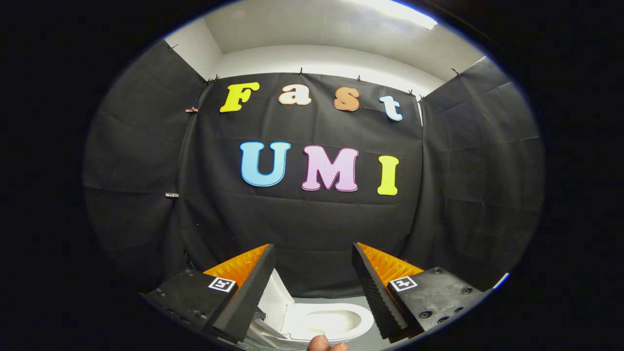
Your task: Open the toilet lid.
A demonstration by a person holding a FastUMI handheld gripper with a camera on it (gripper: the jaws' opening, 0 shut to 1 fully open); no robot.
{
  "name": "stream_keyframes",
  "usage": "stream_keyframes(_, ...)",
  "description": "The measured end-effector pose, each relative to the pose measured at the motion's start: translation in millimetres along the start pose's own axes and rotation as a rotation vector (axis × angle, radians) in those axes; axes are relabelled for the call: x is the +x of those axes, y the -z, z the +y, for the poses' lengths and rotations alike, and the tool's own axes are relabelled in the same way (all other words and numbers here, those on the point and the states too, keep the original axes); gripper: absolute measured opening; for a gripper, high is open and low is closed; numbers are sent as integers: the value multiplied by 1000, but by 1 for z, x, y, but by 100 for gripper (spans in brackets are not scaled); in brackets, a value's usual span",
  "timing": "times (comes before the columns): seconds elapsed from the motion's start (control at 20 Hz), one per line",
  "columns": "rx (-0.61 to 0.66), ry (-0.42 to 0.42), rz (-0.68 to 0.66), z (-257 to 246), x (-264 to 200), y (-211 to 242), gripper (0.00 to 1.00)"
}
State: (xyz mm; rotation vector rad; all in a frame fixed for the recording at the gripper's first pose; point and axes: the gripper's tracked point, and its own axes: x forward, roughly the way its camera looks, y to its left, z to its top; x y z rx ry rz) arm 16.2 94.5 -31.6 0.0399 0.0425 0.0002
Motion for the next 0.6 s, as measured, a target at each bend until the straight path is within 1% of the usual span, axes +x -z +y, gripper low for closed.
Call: stream_keyframes(0.6, -2, -1, 4, 0, -2, 1, 99)
